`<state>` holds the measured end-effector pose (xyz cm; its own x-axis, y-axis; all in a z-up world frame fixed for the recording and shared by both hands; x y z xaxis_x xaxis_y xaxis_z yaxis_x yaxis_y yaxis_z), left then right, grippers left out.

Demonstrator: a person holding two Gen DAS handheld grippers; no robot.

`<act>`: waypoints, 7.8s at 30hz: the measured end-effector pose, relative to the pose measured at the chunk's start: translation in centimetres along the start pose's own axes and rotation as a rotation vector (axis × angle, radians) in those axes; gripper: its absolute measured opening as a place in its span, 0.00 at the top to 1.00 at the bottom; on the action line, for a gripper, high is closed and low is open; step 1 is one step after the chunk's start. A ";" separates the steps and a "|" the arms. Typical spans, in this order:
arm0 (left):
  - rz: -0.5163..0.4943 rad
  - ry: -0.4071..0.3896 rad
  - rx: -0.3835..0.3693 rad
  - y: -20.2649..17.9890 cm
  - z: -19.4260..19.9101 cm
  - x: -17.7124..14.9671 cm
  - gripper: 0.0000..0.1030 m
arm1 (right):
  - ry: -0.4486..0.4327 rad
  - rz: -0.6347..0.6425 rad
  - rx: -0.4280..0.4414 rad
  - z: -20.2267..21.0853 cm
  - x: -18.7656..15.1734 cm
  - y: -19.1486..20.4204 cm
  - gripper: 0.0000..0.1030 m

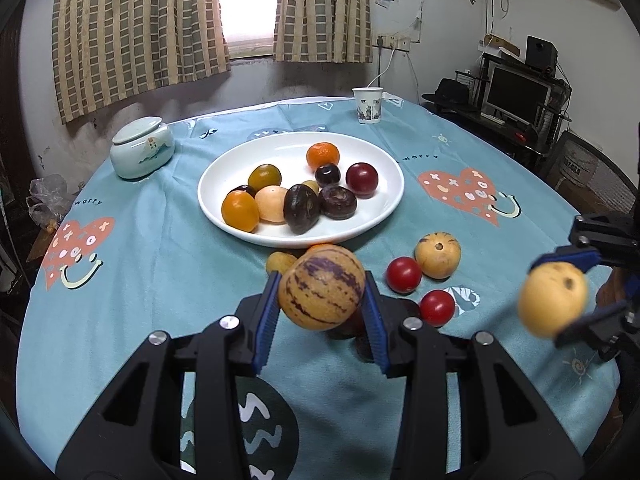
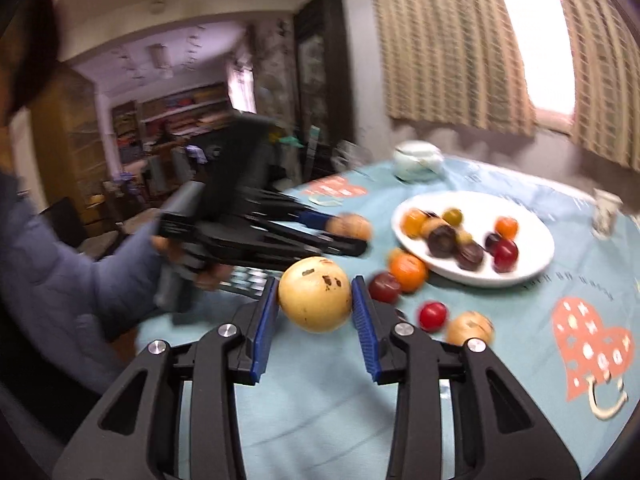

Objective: Organize fruits
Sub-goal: 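Hold the striped fruit in the left tool while the right tool lifts the tan fruit high, then lower both fruits onto the white plate and open both tools, then grasp a dark plum with the left tool while the right tool grasps a red tomato, then hold the dark plum in the left tool while the right tool holds the red tomato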

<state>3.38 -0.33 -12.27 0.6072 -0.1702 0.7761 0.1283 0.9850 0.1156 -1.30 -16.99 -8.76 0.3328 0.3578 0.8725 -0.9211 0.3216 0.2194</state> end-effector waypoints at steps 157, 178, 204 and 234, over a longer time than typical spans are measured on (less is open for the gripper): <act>-0.047 0.119 -0.020 -3.9 -1.6 -3.0 0.71 | 0.269 -0.159 -0.254 -5.1 -4.7 -6.6 0.71; -0.034 0.140 -0.013 -3.6 -2.0 -3.2 0.71 | 0.264 -0.158 -0.242 -5.1 -4.6 -6.3 0.71; 0.099 0.118 0.028 0.7 -1.7 -2.2 0.70 | 0.231 -0.153 -0.232 -4.1 -4.0 -6.2 0.71; 0.089 0.125 0.033 0.5 -2.0 -2.5 0.70 | 0.249 -0.150 -0.221 -4.5 -4.4 -6.1 0.70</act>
<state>3.45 0.50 -15.43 0.7085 -0.0822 0.7009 0.0450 0.9964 0.0713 3.71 -16.58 -15.89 0.5249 0.4859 0.6988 -0.8013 0.5589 0.2132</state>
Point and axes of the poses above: each gripper's, at about its wrist camera, not at the fingertips, and z roughly against the way its jaws point, y to its left, x to its top, the point moved 5 cm from there along -z, roughly the way its jaws point, and after that the axes turned 12 degrees about x, right-handed, at the moved point
